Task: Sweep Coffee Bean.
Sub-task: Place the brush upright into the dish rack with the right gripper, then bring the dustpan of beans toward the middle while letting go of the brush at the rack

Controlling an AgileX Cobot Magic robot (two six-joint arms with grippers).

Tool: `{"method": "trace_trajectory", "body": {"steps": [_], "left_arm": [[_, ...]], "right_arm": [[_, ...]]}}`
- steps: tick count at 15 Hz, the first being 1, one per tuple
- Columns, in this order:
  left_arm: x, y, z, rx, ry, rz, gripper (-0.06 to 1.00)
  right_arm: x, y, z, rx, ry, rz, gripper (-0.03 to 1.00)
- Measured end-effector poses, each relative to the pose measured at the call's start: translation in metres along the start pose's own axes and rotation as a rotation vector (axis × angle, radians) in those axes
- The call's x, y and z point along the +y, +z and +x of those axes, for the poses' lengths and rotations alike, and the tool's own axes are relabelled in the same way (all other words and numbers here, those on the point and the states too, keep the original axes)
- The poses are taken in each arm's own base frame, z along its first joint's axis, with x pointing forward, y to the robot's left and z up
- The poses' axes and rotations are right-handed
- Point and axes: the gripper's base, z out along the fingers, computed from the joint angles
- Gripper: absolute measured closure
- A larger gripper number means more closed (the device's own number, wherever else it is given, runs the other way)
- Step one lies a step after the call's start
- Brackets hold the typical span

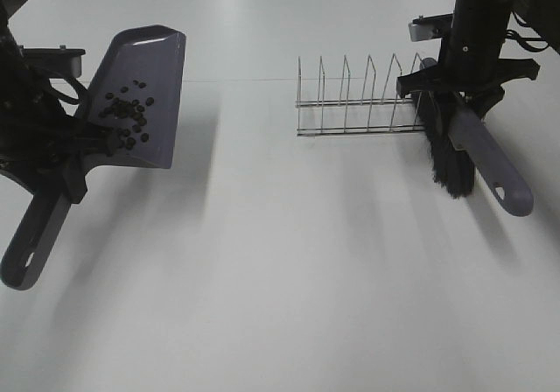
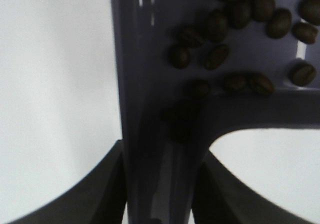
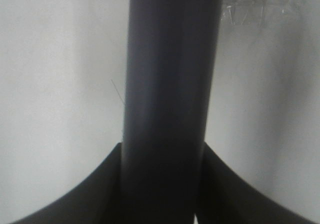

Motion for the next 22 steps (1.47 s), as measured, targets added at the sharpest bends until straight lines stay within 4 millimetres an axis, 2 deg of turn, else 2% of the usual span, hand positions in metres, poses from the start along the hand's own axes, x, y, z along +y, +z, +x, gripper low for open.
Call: {"method": "trace_trajectory", "body": {"steps": [4, 14, 16, 18, 20, 22], "left_arm": [[0.0, 0.0, 0.0, -0.004, -0.003, 0.002, 0.62], [-0.001, 0.0, 0.0, -0.003, -0.026, 0.006, 0.62], [-0.001, 0.0, 0.0, -0.003, -0.026, 0.007, 0.62], [-0.001, 0.0, 0.0, -0.003, -0.026, 0.007, 0.62], [-0.001, 0.0, 0.0, -0.003, -0.03, 0.008, 0.62], [-0.001, 0.0, 0.0, -0.003, -0.032, 0.011, 0.62]], "right_arm": [[-0.001, 0.003, -0.011, -0.025, 0.0, 0.003, 0.65], [-0.002, 0.002, -0.018, -0.044, 0.011, 0.001, 0.65], [-0.001, -0.001, -0.022, -0.07, 0.01, -0.006, 0.54], [-0.001, -0.005, -0.025, -0.09, 0.012, -0.01, 0.37], [-0.002, -0.013, -0.025, -0.11, 0.013, -0.011, 0.31], [-0.004, -0.03, -0.024, -0.145, 0.017, -0.014, 0.31]]}}
